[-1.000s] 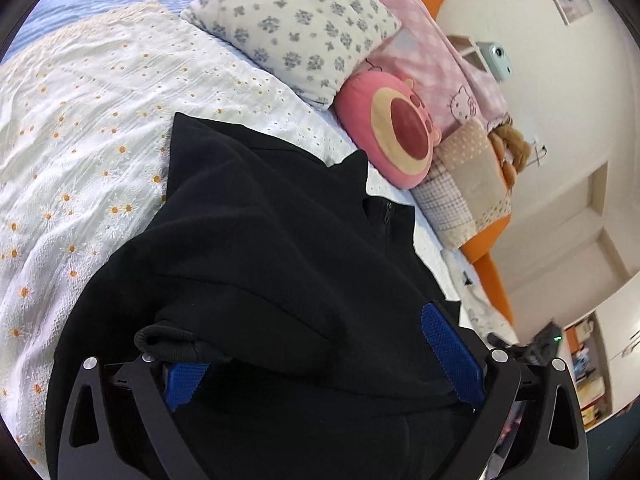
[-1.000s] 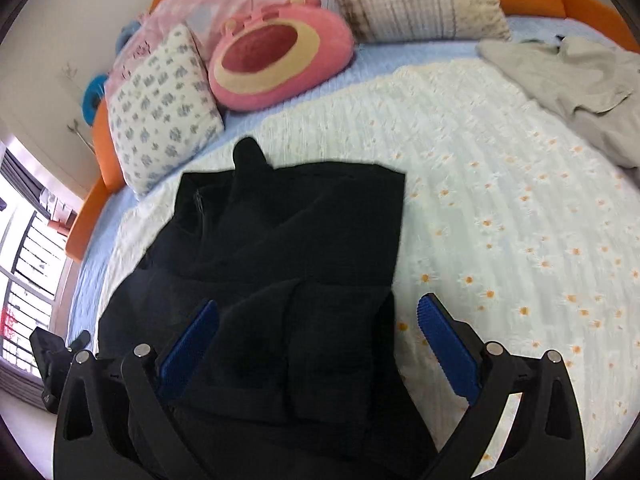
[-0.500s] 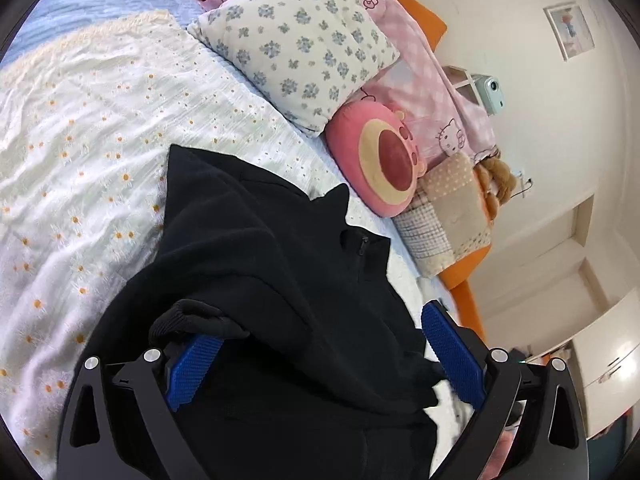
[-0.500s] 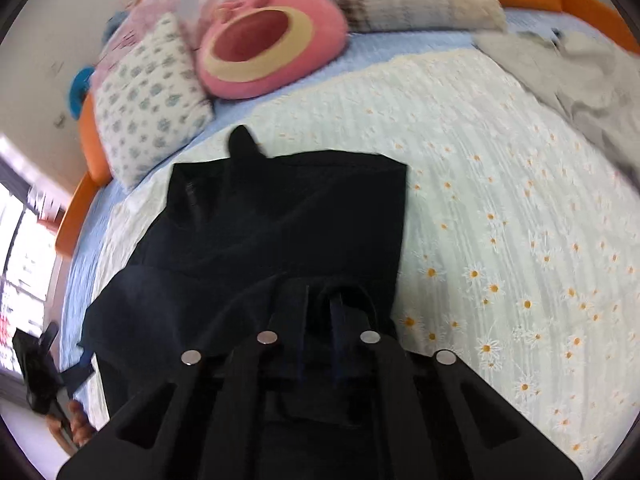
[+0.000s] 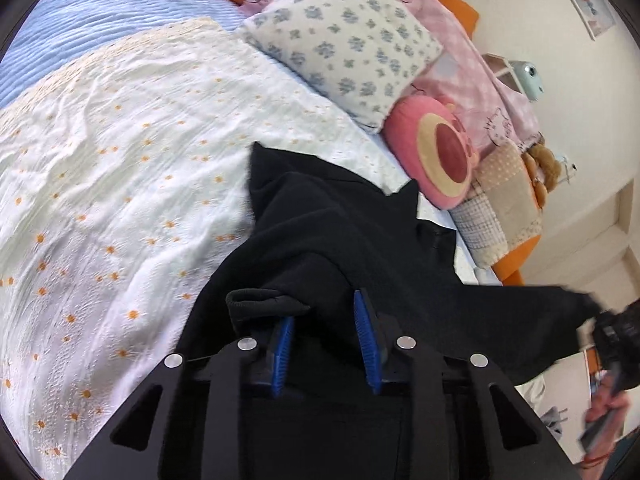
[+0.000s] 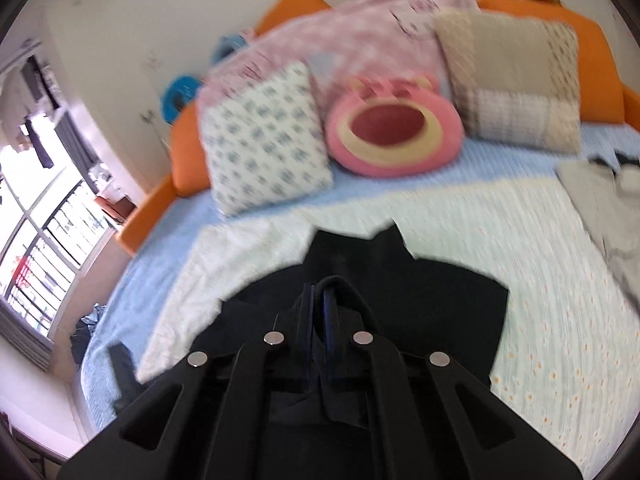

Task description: Fold large clothes

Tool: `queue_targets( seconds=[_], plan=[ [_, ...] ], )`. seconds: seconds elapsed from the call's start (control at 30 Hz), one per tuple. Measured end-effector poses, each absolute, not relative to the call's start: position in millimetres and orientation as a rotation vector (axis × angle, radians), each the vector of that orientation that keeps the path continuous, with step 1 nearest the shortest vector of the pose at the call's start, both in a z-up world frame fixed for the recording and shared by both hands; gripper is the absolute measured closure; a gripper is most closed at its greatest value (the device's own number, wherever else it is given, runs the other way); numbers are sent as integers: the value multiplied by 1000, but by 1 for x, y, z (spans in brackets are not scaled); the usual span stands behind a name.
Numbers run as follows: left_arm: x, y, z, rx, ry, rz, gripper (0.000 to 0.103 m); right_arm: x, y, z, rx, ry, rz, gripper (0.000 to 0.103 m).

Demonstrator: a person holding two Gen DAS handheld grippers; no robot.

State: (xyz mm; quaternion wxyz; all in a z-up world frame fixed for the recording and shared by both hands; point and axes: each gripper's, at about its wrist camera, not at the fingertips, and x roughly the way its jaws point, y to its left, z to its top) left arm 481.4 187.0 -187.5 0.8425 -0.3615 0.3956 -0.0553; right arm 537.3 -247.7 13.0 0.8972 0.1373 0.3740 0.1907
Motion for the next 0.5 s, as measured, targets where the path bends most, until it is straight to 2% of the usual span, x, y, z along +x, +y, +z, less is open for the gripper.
queue_targets(
  seconds=[0.1, 0.2, 0.27, 0.5],
  plan=[
    [479, 191, -199, -765, 873, -41, 68, 539, -236, 42, 210, 740, 403, 98],
    [471, 188, -207, -746, 911, -8, 60, 543, -240, 39, 177, 747, 374, 98],
    [469, 180, -208, -701, 938, -17, 55, 547, -249, 23, 171, 761, 330, 98],
    [466, 178, -221, -701, 969, -13, 51, 559, -328, -94, 309, 896, 157, 98]
  ],
)
